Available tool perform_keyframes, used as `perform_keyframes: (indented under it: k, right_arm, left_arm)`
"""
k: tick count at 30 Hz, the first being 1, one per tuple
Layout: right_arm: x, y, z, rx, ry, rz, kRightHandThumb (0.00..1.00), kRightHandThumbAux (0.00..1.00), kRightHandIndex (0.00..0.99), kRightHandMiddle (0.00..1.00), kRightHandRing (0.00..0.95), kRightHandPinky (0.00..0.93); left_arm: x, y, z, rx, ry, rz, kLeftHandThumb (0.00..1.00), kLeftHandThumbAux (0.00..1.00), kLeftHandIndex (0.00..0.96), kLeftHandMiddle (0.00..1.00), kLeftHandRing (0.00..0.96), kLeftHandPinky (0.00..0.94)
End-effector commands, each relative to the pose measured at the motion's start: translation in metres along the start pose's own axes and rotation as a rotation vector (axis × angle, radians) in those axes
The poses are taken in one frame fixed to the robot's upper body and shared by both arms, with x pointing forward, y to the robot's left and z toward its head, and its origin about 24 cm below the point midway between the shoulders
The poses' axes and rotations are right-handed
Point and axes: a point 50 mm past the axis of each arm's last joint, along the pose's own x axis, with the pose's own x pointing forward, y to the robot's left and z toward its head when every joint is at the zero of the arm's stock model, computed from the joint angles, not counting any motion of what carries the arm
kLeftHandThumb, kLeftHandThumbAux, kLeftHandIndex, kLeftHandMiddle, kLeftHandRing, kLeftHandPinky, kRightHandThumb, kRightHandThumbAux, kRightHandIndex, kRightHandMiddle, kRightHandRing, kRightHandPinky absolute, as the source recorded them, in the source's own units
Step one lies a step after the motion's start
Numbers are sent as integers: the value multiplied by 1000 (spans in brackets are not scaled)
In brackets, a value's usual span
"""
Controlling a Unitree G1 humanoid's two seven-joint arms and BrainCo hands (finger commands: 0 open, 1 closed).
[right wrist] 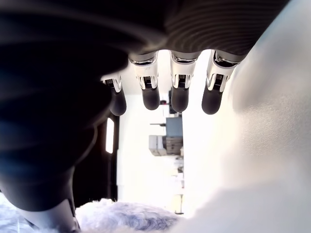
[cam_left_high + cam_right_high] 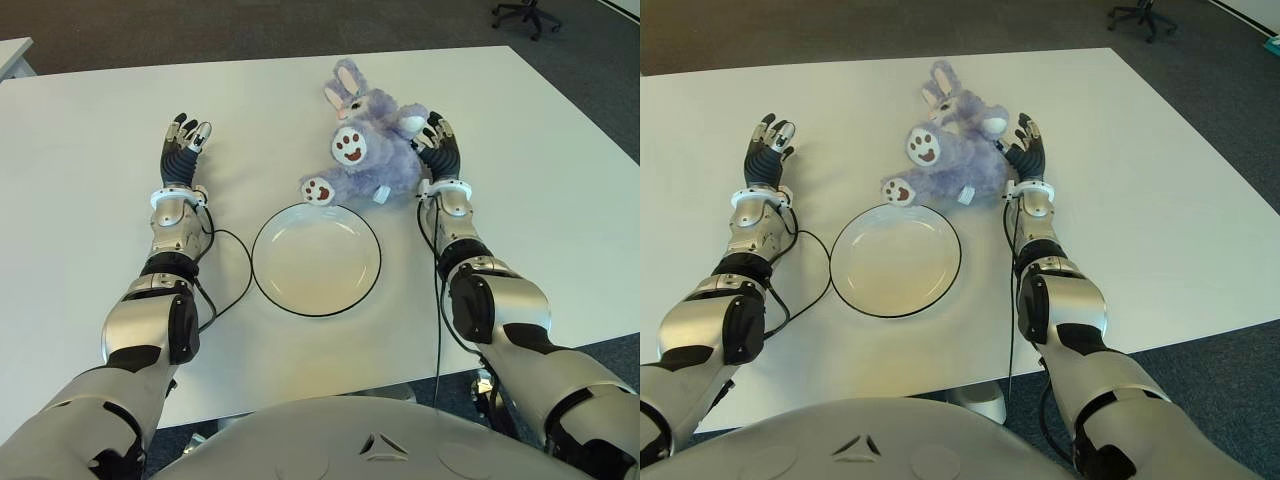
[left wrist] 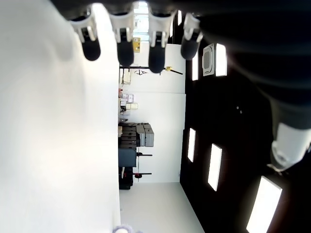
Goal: Put the doll into the plate.
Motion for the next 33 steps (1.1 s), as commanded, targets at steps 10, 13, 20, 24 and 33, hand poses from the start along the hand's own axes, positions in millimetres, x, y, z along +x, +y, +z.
perform_keyframes:
  k: [10,13,20,24,33]
  right_arm:
    - [-15,-10,-27,14,94,-13,161,758,88,66,56,91]
    - [-13,-10,-24,16,79,-10,169,762,86,65,56,86]
    - [-11,-12,-19,25,55,-10,164,773,74,60,55,82]
    - [-8,-13,-14,39,34,-16,175,783,74,61,57,90]
    - [-7,-13,-9,61,-6,-15,198,781,57,60,64,96]
  left_arm:
    - [-23,5,-41,2,171,23,0,519,38,131,90,0]
    - [-23,6,-41,1,172,24,0,520,38,133,92,0]
    - [-23,6,-42,-3,172,28,0,530,43,148,104,0]
    - [-23,6,-41,-3,172,30,0,529,41,147,106,9]
    - [-23,6,-41,5,170,35,0,519,44,156,114,7]
